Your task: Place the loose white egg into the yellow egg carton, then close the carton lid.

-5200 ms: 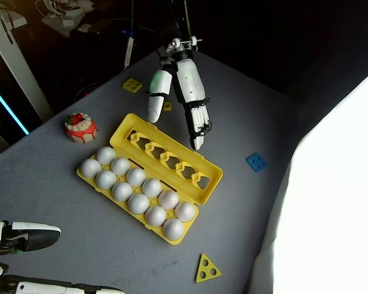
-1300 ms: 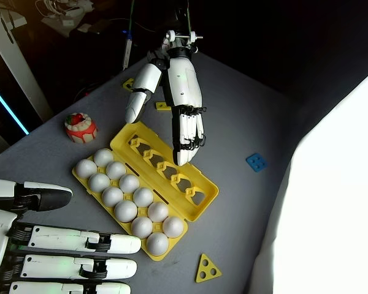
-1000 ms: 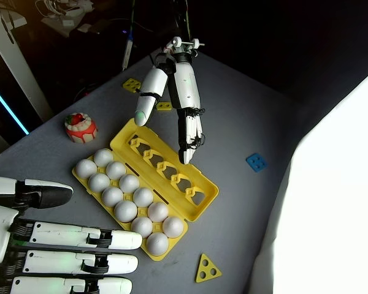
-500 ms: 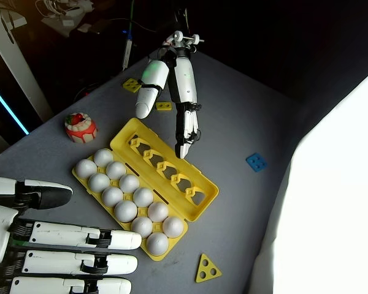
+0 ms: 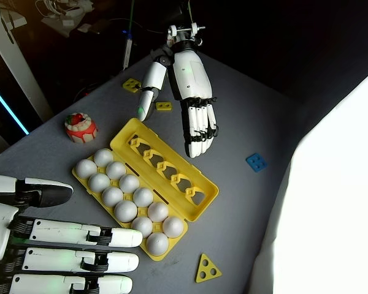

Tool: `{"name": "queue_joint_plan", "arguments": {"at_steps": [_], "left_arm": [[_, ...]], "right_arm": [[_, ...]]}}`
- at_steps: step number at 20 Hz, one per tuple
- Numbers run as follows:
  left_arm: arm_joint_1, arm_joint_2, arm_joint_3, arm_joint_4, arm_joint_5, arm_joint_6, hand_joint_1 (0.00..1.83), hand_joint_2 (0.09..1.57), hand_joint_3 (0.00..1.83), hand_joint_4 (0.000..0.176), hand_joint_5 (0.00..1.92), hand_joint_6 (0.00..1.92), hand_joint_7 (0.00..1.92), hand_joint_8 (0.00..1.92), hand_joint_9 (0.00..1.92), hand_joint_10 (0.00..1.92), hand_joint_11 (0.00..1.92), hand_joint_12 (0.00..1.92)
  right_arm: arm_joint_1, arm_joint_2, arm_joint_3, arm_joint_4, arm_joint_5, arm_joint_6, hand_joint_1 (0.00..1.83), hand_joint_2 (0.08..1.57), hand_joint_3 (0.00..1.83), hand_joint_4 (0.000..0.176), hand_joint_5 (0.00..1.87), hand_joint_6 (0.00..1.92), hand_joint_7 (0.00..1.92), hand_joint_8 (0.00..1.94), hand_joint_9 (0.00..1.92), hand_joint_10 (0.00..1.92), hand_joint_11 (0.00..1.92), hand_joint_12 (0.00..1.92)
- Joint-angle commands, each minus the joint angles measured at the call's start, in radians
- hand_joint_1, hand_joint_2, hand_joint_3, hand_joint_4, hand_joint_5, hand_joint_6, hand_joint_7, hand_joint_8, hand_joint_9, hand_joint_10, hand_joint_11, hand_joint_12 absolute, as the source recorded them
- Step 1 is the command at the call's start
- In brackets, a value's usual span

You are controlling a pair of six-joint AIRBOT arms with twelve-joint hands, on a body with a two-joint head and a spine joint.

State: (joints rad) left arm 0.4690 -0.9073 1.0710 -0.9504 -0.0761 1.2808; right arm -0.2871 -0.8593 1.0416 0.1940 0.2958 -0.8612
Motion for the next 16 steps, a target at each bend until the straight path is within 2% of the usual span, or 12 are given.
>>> {"name": "queue_joint_plan", "arguments": {"at_steps": [1, 4, 6, 7, 8, 10, 13, 16], "left_arm": [[-0.002, 0.003, 0.006, -0.002, -0.097, -0.036, 0.28, 1.16, 0.0, 0.0, 0.18, 0.0, 0.23, 0.0, 0.21, 0.0, 0.0, 0.58], [0.008, 0.0, 0.019, -0.003, -0.122, -0.148, 0.23, 1.17, 0.0, 0.0, 0.18, 0.0, 0.22, 0.0, 0.2, 0.0, 0.0, 0.56], [0.024, -0.004, 0.028, -0.002, -0.115, -0.311, 0.27, 1.16, 0.0, 0.0, 0.19, 0.0, 0.23, 0.0, 0.22, 0.01, 0.0, 0.61], [0.048, -0.008, 0.033, -0.002, -0.112, -0.446, 0.26, 1.16, 0.0, 0.0, 0.18, 0.0, 0.23, 0.0, 0.23, 0.01, 0.0, 0.62], [0.06, -0.009, 0.035, -0.002, -0.112, -0.496, 0.28, 1.17, 0.0, 0.0, 0.18, 0.0, 0.23, 0.0, 0.22, 0.0, 0.0, 0.6], [0.079, -0.014, 0.044, -0.002, -0.105, -0.564, 0.28, 1.17, 0.0, 0.0, 0.19, 0.0, 0.24, 0.0, 0.23, 0.01, 0.0, 0.64], [0.108, -0.023, 0.052, -0.002, -0.109, -0.692, 0.3, 1.17, 0.0, 0.0, 0.2, 0.0, 0.24, 0.0, 0.22, 0.0, 0.0, 0.62], [0.14, -0.034, 0.051, -0.002, -0.113, -0.782, 0.28, 1.17, 0.0, 0.0, 0.18, 0.0, 0.22, 0.0, 0.2, 0.0, 0.0, 0.56]], "right_arm": [[0.017, 0.01, -0.003, 0.001, 0.125, 0.005, 0.65, 1.11, 0.0, 0.0, 0.08, 0.01, 0.08, 0.01, 0.03, 0.01, 0.0, 0.0], [0.018, 0.01, -0.004, 0.001, 0.125, 0.005, 0.65, 1.11, 0.0, 0.0, 0.07, 0.01, 0.07, 0.0, 0.03, 0.01, 0.0, 0.0], [0.018, 0.01, -0.005, 0.001, 0.125, 0.005, 0.68, 1.1, 0.0, 0.0, 0.08, 0.01, 0.08, 0.01, 0.04, 0.01, 0.0, 0.0], [0.018, 0.01, -0.005, 0.001, 0.124, 0.005, 0.69, 1.1, 0.0, 0.0, 0.09, 0.01, 0.08, 0.01, 0.04, 0.02, 0.0, 0.0], [0.019, 0.01, -0.005, 0.001, 0.124, 0.005, 0.67, 1.1, 0.0, 0.0, 0.07, 0.01, 0.08, 0.01, 0.05, 0.02, 0.01, 0.01], [0.019, 0.01, -0.005, 0.0, 0.124, 0.005, 0.65, 1.11, 0.0, 0.0, 0.06, 0.0, 0.06, 0.0, 0.03, 0.01, 0.0, 0.0], [0.019, 0.01, -0.006, 0.0, 0.124, 0.005, 0.66, 1.1, 0.0, 0.0, 0.06, 0.0, 0.07, 0.01, 0.02, 0.01, 0.0, 0.0], [0.019, 0.01, -0.007, 0.0, 0.124, 0.005, 0.64, 1.11, 0.0, 0.0, 0.07, 0.0, 0.07, 0.0, 0.04, 0.01, 0.0, 0.0]]}}
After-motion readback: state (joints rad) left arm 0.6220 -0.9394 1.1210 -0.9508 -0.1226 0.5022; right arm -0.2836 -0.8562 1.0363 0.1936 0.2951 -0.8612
